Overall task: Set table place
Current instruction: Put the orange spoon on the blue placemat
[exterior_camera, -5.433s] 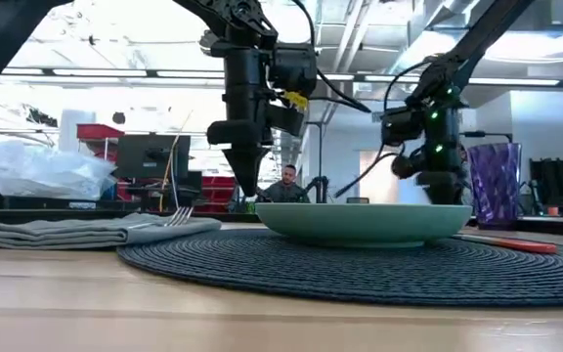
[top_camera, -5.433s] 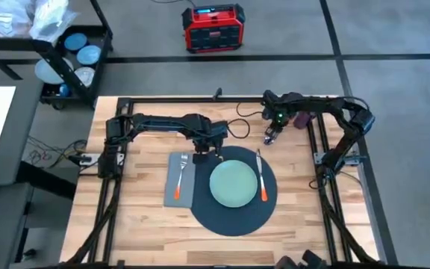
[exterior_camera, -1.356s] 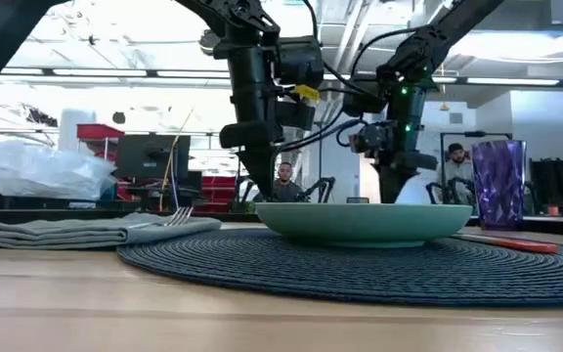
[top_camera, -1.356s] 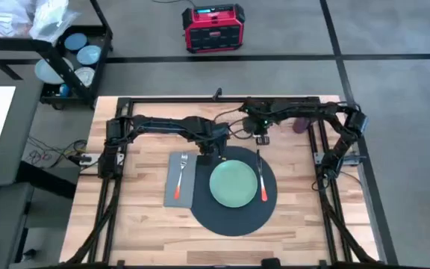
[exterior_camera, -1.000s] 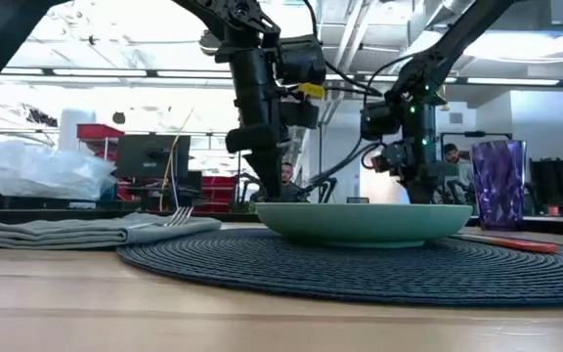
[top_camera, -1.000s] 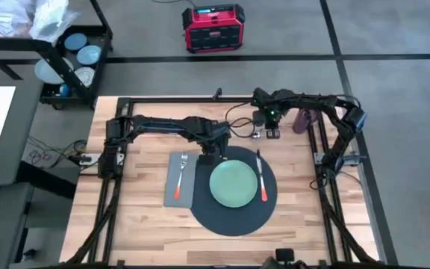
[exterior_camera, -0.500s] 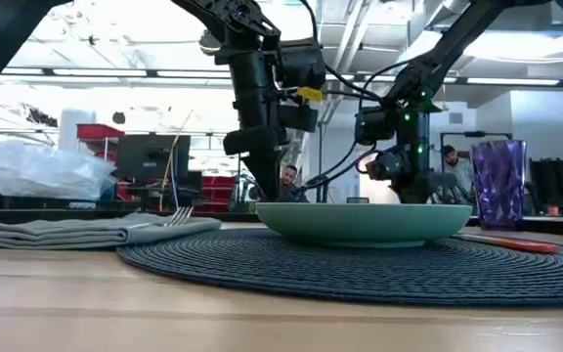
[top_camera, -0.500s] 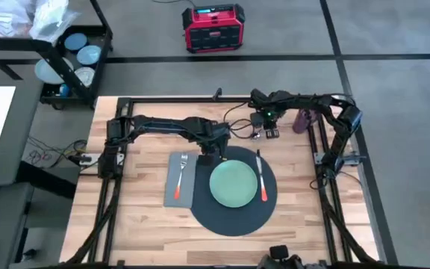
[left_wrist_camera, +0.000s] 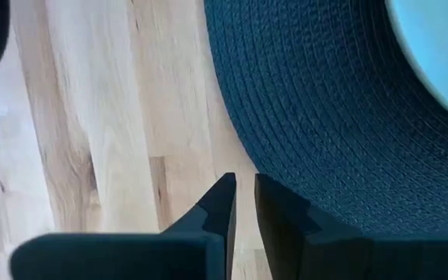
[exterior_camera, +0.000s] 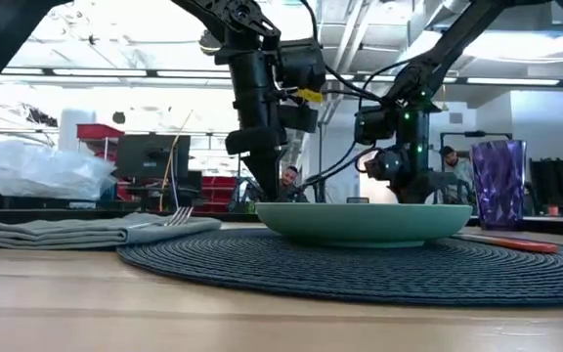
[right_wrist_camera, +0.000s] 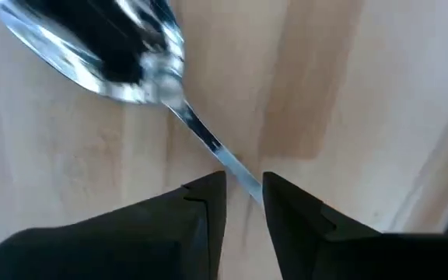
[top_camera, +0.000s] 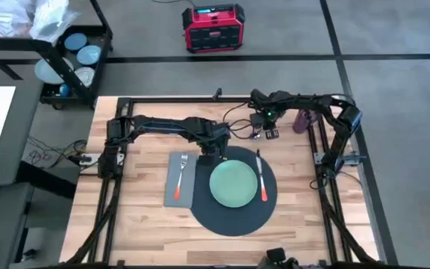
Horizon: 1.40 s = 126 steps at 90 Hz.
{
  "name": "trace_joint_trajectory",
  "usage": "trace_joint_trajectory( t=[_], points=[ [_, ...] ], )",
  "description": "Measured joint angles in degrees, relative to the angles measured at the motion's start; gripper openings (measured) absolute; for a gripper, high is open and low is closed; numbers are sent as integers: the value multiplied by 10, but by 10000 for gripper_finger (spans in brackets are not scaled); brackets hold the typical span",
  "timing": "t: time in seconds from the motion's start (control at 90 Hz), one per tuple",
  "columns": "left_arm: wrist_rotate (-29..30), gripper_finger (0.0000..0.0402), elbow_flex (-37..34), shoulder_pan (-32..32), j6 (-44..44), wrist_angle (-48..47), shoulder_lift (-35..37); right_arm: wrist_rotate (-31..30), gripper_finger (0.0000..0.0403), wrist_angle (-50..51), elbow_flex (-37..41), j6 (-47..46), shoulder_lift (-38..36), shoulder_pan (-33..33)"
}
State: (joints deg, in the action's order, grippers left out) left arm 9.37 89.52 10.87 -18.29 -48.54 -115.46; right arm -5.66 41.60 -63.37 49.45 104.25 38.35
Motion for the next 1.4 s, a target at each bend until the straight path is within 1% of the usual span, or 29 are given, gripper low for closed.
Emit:
trace_joint_trajectory(
  t=[0.133, 0.267, 0.378, 0.422, 0.467, 0.589, 0.7, 0.944, 1.111, 1.233, 1.311, 1.4],
  points=[
    [0, 34, 0, 0, 4, -2, 0, 2, 71, -1, 0, 1, 0, -14],
    [0, 34, 0, 0, 8, -4, 0, 2, 66, -1, 0, -5, 0, -15],
    [0, 34, 0, -1, 15, -8, 0, 2, 35, 3, 0, -18, 1, -14],
    [0, 34, 0, -2, 18, -11, 0, 9, 17, 6, 0, -22, 1, -14],
    [0, 34, 0, -4, 20, -15, 0, 18, 7, 9, 0, -25, 0, -14],
    [0, 34, 0, -11, 33, -23, 0, 27, 14, 9, 0, -42, 0, -14],
    [0, 34, 0, -21, 39, -29, 0, 27, 3, 13, 0, -55, 0, -17],
    [0, 34, 0, -36, 38, -37, 0, 26, 0, 12, 0, -95, 0, -33],
    [0, 34, 0, -36, 39, -50, 0, 20, 0, 0, 0, -185, 0, -43],
    [0, 34, 0, -36, 35, -48, 0, 21, 0, -9, 0, -294, -9, -47],
    [0, 34, 0, -36, 35, -47, 0, 43, 0, -8, 0, -367, -24, -49],
    [0, 34, 0, -36, 29, -46, 0, 61, 0, -4, 1, -402, -49, -58]
  ],
)
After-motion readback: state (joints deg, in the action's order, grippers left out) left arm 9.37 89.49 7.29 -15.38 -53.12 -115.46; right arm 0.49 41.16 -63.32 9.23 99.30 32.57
